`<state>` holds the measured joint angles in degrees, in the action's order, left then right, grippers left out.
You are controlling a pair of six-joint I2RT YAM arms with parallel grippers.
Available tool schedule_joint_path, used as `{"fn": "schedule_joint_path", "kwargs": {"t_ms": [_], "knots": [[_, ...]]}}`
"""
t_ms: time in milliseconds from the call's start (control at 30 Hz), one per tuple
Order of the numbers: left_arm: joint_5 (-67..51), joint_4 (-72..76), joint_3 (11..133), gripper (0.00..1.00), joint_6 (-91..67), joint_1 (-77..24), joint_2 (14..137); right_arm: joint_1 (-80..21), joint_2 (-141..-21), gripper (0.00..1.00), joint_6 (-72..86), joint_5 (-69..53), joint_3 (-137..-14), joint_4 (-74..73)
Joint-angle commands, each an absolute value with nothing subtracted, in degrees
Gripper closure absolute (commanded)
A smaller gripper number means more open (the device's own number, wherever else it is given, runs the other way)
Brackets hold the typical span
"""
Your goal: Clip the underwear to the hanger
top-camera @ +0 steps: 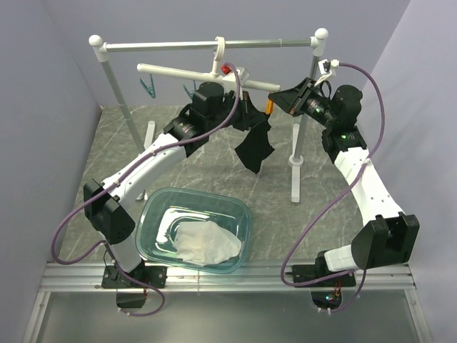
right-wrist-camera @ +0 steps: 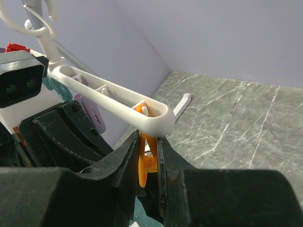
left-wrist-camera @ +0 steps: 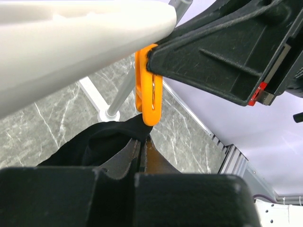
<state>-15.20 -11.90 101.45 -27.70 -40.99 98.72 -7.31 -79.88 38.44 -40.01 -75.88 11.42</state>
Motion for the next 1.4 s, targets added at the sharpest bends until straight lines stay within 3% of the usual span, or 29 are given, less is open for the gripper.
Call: {"fn": "schedule_joint_path", "kwargs": {"t_ms": [0, 1133, 1367], "knots": [[-16.17, -8.09, 101.95, 1.00, -27.95, -40.61, 95.80, -6.50, -79.72, 1.00, 40.60, -41.92, -77.70, 14.50], [-18.54, -2.02, 97.56, 1.00, -28.65, -39.73, 94.92, -4.66, -81.47, 1.00, 50.62, -45.17, -77.26, 19.07], [-23.64, 5.00, 94.14, 1.00, -31.11, -38.50, 93.78, -4.66, -81.39, 1.00, 50.45, -45.53, -77.08, 19.25]]}}
